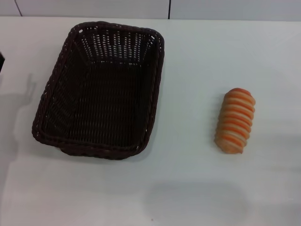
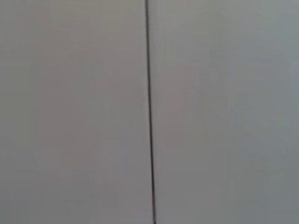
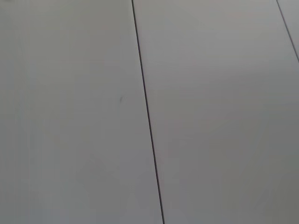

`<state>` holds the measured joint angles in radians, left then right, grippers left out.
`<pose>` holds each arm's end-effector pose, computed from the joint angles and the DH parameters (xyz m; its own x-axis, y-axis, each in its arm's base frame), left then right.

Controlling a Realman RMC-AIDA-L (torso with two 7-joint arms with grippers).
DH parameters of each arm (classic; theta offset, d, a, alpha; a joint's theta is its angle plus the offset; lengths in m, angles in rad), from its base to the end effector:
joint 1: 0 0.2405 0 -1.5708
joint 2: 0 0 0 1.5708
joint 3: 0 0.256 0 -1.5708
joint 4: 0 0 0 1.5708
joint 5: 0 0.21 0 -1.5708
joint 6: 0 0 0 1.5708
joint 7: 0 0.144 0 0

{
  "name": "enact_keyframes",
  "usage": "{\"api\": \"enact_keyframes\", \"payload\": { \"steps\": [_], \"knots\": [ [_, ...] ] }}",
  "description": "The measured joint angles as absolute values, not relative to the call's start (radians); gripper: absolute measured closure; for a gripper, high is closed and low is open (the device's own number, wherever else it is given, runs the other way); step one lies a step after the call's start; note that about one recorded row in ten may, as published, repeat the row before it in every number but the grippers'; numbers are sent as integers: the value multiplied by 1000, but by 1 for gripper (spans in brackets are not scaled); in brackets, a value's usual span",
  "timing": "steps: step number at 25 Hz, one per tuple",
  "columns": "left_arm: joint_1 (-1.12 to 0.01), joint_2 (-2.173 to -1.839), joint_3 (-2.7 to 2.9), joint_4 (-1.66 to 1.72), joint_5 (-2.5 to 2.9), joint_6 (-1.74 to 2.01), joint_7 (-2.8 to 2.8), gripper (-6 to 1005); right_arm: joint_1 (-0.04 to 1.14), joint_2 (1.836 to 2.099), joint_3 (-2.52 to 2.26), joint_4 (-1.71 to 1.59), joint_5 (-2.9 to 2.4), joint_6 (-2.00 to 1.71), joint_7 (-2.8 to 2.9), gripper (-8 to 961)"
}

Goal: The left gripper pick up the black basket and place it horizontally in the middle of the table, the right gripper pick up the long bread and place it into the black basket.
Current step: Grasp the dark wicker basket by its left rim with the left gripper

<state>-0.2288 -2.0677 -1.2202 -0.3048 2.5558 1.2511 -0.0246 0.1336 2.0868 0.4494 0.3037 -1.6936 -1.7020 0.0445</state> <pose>-0.3564 0.2883 0.0251 0.7514 -0.1528 0.6419 0.6556 0.0626 -0.7525 0.3497 0.2081 0.0224 0.6345 0.3532 -0.6875 -0.7681 0.1889 -0.6118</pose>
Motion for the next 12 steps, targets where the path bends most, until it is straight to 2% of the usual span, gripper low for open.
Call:
{"api": "enact_keyframes", "payload": {
  "steps": [8, 10, 12],
  "knots": [
    [-225, -2058, -1217, -408, 2556, 1196, 27, 227, 129, 2086, 449, 304, -1688, -1700, 45, 201],
    [-205, -2038, -1218, -502, 2571, 1095, 28, 232, 129, 2086, 449, 304, -1688, -1699, 46, 201],
    [-172, -2005, -1230, -646, 2608, 958, 31, 237, 131, 2086, 449, 304, -1688, -1698, 47, 201]
  ]
}}
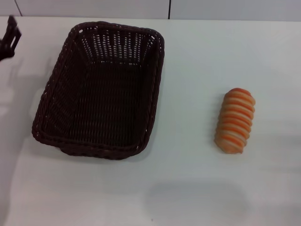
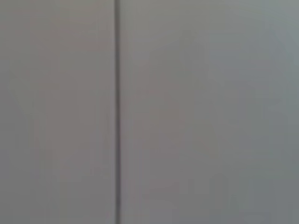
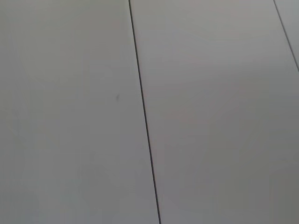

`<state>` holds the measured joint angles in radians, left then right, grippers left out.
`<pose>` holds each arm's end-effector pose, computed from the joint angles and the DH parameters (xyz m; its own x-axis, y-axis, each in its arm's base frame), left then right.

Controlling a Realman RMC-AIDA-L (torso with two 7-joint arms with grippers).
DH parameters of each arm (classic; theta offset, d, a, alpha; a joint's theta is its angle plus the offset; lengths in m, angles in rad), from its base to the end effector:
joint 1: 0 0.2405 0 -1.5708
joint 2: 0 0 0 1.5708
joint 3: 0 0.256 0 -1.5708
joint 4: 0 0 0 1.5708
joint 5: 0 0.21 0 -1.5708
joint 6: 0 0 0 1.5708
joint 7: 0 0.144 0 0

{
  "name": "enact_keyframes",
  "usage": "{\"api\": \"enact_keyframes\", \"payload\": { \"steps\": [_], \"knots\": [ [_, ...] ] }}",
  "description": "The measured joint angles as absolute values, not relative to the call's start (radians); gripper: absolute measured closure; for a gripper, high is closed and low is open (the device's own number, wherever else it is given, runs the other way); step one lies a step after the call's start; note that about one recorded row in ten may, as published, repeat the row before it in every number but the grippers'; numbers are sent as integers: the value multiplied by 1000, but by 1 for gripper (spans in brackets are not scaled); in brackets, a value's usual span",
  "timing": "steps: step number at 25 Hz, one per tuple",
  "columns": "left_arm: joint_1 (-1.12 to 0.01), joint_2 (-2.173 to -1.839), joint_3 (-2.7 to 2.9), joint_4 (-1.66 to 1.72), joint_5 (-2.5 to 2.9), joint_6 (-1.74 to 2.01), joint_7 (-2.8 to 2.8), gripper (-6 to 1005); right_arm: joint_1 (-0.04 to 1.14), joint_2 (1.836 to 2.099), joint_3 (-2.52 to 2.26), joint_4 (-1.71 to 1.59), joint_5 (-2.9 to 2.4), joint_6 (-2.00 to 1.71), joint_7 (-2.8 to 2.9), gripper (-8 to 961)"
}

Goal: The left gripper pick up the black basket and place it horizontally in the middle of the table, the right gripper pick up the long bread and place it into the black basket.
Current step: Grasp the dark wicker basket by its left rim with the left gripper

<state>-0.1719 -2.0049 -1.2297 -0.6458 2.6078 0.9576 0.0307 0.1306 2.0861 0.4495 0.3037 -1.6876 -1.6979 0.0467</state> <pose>-0.3262 0.3230 0.0333 0.7444 -0.1192 0.6570 0.6599 -0.0185 -0.7511 0.3515 0.2071 0.0229 0.6352 0.3482 -0.6894 -0.7685 0.1965 -0.6089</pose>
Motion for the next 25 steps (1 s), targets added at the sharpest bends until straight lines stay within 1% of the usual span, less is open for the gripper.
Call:
{"api": "enact_keyframes", "payload": {
  "steps": [2, 3, 4, 5, 7, 8, 10, 12, 16, 17, 18, 22, 25],
  "knots": [
    [-133, -1964, -1250, -817, 2654, 800, 28, 242, 133, 2086, 449, 304, -1689, -1698, 49, 201],
    [-133, -1964, -1250, -817, 2654, 800, 28, 244, 134, 2086, 449, 304, -1690, -1697, 51, 201],
    [-111, -1945, -1267, -922, 2677, 701, 24, 247, 136, 2086, 449, 304, -1692, -1697, 54, 201],
    [-82, -1920, -1301, -1112, 2717, 492, 20, 249, 138, 2086, 449, 304, -1693, -1696, 56, 201],
    [-66, -1908, -1360, -1357, 2755, 148, 31, 254, 140, 2086, 449, 304, -1693, -1691, 58, 201],
    [-66, -1909, -1369, -1387, 2758, 100, 34, 257, 140, 2086, 449, 304, -1693, -1687, 59, 202],
    [-71, -1917, -1409, -1510, 2766, -152, 63, 262, 141, 2086, 449, 304, -1694, -1677, 59, 202],
    [-86, -1941, -1448, -1611, 2764, -372, 115, 266, 141, 2086, 449, 304, -1694, -1673, 60, 202],
    [-121, -2040, -1551, -1745, 2764, -723, 228, 276, 138, 2087, 448, 304, -1694, -1670, 60, 202],
    [-130, -2057, -1573, -1763, 2764, -792, 247, 279, 137, 2087, 448, 304, -1694, -1670, 60, 202],
    [-143, -2066, -1588, -1778, 2763, -871, 258, 281, 136, 2087, 447, 306, -1694, -1670, 60, 202],
    [-168, -2062, -1583, -1774, 2762, -989, 248, 291, 133, 2087, 436, 310, -1694, -1669, 60, 202],
    [-171, -2062, -1582, -1747, 2763, -998, 250, 298, 131, 2087, 432, 311, -1694, -1669, 60, 202]
  ]
}}
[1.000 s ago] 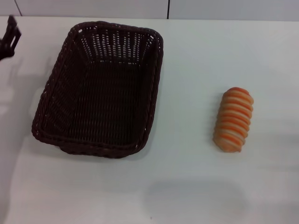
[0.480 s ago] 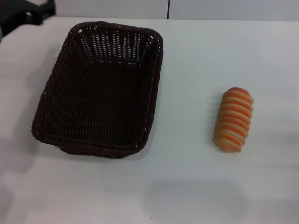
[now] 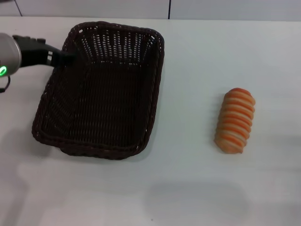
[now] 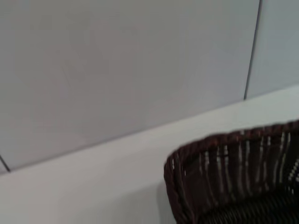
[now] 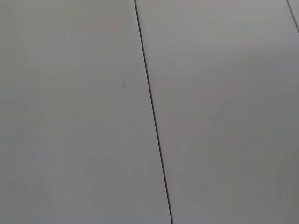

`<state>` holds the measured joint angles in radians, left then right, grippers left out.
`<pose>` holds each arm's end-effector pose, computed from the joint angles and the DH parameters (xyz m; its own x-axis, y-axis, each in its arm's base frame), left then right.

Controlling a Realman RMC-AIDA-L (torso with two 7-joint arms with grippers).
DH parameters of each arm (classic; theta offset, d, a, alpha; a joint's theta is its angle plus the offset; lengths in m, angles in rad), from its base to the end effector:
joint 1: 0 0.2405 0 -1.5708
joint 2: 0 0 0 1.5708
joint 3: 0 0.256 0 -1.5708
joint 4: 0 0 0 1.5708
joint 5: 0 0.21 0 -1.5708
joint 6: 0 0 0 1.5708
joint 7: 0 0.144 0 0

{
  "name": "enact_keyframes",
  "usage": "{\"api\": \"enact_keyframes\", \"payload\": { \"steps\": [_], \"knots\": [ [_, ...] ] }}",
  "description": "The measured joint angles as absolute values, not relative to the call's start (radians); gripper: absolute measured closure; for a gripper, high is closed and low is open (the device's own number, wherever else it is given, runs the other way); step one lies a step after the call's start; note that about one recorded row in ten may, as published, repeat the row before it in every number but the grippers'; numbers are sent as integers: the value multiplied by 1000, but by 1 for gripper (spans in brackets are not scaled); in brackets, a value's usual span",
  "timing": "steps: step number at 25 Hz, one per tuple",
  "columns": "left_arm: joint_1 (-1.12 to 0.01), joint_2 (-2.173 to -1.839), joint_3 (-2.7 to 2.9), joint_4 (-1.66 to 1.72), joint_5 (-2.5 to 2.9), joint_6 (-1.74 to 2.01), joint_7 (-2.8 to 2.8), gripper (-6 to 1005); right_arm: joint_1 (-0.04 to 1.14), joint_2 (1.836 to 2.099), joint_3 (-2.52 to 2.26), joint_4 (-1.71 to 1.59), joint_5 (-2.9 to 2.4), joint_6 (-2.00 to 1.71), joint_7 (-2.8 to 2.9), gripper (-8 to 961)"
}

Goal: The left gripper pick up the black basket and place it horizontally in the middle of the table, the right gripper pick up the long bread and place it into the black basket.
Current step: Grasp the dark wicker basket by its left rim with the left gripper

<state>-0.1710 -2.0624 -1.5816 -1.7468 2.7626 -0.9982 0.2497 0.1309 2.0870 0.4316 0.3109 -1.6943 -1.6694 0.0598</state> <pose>-0.2038 0.3434 0.0546 0.7514 0.5814 0.3120 0.5716 -0.3374 -0.7479 0.3508 0.2088 0.0159 0.6188 0.3210 -0.7170 -0.7823 0.1690 -0.5995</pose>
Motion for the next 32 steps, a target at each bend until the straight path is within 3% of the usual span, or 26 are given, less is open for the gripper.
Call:
{"api": "enact_keyframes", "payload": {
  "steps": [26, 32],
  "knots": [
    [-248, -2062, -1584, -1558, 2803, -1049, 257, 362, 123, 2084, 409, 311, -1695, -1684, 60, 203],
    [-255, -2062, -1580, -1563, 2803, -1052, 276, 579, 126, 2083, 408, 311, -1695, -1684, 60, 206]
  ]
}}
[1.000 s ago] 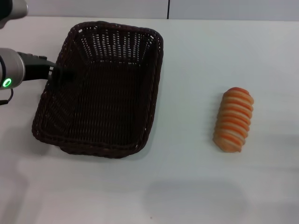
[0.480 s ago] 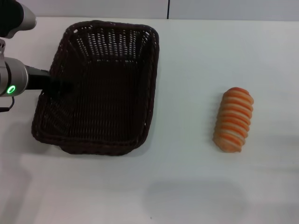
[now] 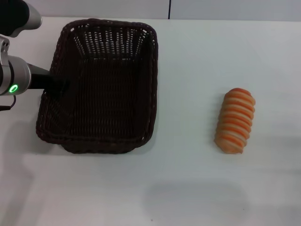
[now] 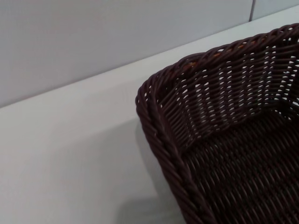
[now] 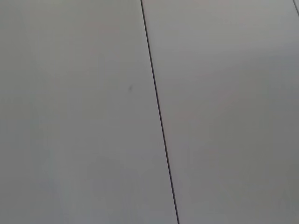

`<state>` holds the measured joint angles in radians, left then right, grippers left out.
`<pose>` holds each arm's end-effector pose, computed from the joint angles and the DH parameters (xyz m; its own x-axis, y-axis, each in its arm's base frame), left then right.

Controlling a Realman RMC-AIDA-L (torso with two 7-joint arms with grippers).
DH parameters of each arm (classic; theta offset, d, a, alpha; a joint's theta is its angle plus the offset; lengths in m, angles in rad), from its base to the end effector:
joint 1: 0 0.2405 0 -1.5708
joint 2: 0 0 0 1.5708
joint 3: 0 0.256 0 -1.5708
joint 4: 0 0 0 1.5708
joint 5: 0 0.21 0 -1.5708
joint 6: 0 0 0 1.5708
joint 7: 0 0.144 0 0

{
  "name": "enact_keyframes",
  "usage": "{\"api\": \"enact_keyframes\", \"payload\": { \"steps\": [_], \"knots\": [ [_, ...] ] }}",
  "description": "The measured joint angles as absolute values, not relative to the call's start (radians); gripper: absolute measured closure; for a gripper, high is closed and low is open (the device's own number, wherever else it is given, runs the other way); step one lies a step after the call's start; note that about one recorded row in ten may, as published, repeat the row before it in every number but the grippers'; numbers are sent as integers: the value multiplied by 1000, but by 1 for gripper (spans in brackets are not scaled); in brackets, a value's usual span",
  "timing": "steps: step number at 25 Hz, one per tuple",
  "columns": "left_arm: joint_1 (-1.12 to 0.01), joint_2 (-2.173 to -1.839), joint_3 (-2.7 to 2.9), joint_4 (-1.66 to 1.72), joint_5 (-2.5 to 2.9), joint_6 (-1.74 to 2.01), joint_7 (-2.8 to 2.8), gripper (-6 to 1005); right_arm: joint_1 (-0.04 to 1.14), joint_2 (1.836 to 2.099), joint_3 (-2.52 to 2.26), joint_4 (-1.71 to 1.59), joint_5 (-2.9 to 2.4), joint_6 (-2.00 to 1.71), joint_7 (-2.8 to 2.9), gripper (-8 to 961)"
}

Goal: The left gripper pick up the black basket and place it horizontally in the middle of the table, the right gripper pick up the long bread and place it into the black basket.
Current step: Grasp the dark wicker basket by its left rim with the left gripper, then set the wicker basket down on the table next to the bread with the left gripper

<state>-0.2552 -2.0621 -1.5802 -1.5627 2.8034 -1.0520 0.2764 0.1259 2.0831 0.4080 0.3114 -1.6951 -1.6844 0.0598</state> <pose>-0.2324 0.3508 0.0287 0.7093 0.6838 0.1713 0.5437 -0.3759 -0.7504 0.3493 0.2060 0.0154 0.6197 0.3249 -0.7145 -0.7797 0.1501 -0.6079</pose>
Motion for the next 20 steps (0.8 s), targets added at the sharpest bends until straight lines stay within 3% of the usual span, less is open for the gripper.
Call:
{"api": "enact_keyframes", "payload": {
  "steps": [5, 11, 20],
  "knots": [
    [-262, -2062, -1584, -1564, 2792, -1054, 317, 693, 127, 2083, 408, 311, -1695, -1686, 60, 208],
    [-300, -2060, -1645, -1575, 2628, -1100, 558, 712, 127, 2084, 408, 313, -1695, -1694, 60, 210],
    [-508, -2060, -1887, -1533, 2404, -1366, 970, 770, 123, 2085, 404, 329, -1695, -1713, 60, 214]
  ]
}}
